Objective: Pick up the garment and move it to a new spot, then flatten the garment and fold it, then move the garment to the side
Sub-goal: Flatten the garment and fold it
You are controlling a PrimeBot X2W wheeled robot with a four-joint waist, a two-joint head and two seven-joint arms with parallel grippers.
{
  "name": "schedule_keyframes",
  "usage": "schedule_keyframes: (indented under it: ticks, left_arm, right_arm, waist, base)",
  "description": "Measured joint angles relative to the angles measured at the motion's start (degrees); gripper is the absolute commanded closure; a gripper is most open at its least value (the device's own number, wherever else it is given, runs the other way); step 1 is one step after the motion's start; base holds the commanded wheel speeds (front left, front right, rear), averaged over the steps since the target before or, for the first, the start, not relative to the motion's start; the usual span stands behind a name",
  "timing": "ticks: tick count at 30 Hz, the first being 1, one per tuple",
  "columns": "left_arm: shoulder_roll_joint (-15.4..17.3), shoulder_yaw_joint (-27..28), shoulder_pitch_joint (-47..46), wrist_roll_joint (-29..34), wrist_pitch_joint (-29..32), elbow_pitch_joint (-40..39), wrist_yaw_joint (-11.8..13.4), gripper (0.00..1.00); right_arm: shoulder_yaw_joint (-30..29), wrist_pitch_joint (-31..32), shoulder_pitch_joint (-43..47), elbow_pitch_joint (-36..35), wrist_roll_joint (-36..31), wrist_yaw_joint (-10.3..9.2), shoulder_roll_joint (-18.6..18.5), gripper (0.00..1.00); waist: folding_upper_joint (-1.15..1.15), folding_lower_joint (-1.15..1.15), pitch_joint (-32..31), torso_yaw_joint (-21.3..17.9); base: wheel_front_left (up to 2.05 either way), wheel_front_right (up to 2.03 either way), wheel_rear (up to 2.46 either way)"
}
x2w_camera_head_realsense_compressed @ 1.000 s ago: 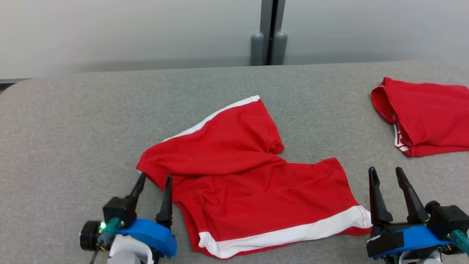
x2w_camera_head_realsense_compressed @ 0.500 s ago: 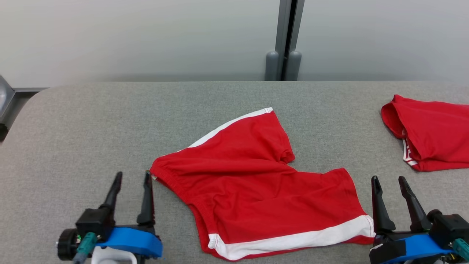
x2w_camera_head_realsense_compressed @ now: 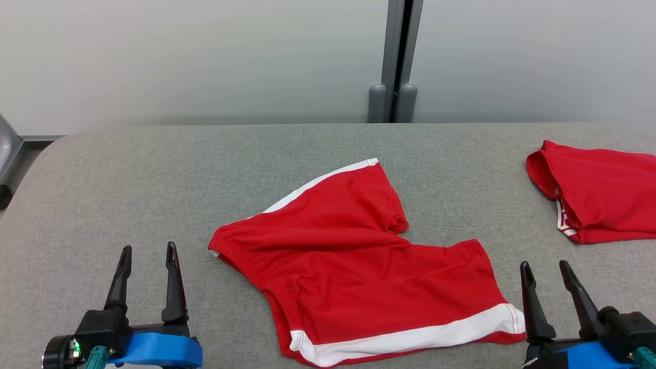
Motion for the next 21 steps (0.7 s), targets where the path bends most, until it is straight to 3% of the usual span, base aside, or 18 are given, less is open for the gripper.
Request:
schedule_keyframes:
  ticks: [12, 21]
  left_arm:
    - [-0.63, -0.71, 0.8, 1.74, 0.0, -0.54, 0.13, 0.0]
    - [-2.24, -9.71, -0.51, 2.58, 0.83, 3.48, -5.77, 0.0]
  right_arm:
    - [0.37, 3.71, 2.14, -2.89, -0.85, 0.0, 0.0, 0.0]
    - [-0.98, 5.28, 1.37, 2.82, -1.24, 0.0, 0.0, 0.0]
  waist:
    - [0.0, 0.0, 0.09, -0.42]
    - [0.0, 0.01, 1.21, -0.29]
  base:
    - [0.0, 0.0, 0.0]
    - [0.0, 0.0, 0.0]
